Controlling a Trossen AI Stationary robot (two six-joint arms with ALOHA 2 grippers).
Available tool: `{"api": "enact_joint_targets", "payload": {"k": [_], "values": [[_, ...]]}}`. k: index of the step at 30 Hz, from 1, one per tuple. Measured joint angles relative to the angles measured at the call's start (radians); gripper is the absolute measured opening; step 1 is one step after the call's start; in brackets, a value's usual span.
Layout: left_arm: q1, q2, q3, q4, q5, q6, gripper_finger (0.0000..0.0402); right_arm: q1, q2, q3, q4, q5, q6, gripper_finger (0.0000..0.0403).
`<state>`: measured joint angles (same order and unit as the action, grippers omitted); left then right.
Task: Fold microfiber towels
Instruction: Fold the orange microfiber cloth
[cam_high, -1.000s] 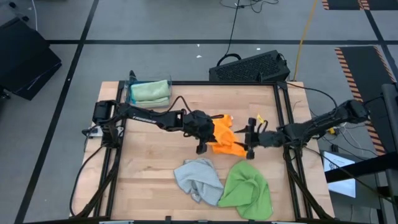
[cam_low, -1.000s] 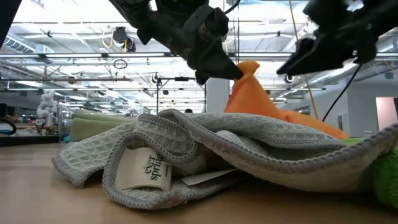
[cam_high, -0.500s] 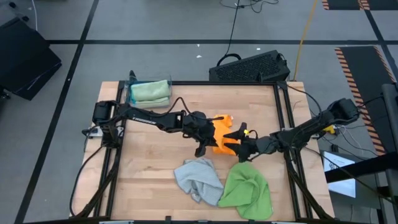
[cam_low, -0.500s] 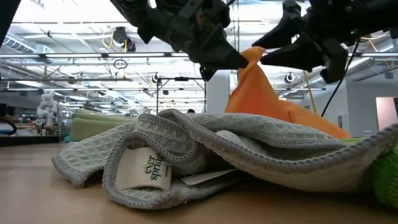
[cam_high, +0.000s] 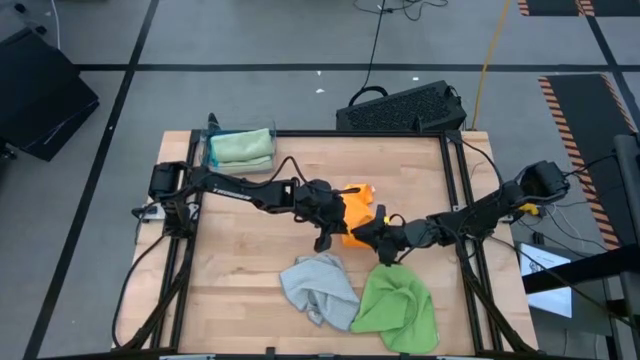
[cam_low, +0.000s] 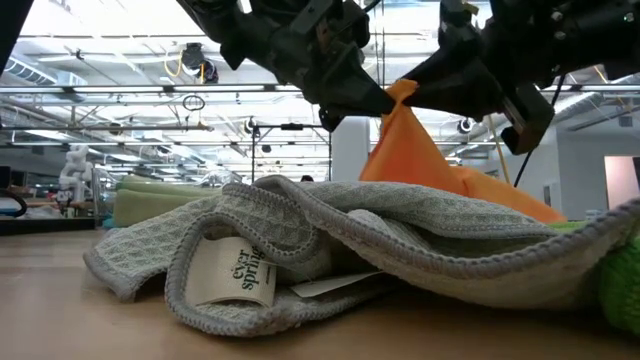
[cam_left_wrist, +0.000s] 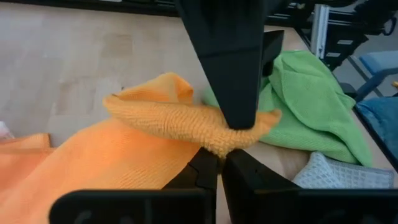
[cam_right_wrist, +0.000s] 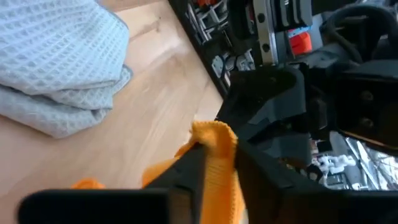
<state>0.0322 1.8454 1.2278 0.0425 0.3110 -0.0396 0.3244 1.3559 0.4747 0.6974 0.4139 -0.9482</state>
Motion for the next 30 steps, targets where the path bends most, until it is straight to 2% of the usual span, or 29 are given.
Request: {"api": "enact_joint_targets", "payload": {"k": [3,6,12,16,20,24,30], "values": [[0.000,0.000,0.000,0.000,-0.016,-0.001,0.0013,0.000,0.001,0.000,-0.003,0.000,0.041,0.0022],[-0.001,0.000,0.000,0.000,-0.035,-0.022,0.0025,0.000,0.001,0.000,-0.002,0.001,0.078,0.0007],[-0.015,-0.003,0.000,-0.063,-0.096,-0.025,0.0112,0.002,-0.040,0.000,-0.013,0.024,0.184,0.0003],[-0.039,-0.015,0.000,-0.141,-0.204,-0.007,0.0170,0.005,-0.099,0.000,-0.052,0.073,0.257,0.0004],[-0.065,-0.014,-0.001,-0.199,-0.262,-0.009,0.0206,0.004,-0.162,0.000,-0.100,0.147,0.369,0.0002],[-0.094,-0.014,0.000,-0.257,-0.375,-0.025,0.0217,0.003,-0.232,0.000,-0.180,0.222,0.436,0.0001],[-0.150,-0.069,0.001,-0.279,-0.615,-0.042,0.0218,-0.001,-0.364,0.001,-0.346,0.336,0.567,0.0001]]}}
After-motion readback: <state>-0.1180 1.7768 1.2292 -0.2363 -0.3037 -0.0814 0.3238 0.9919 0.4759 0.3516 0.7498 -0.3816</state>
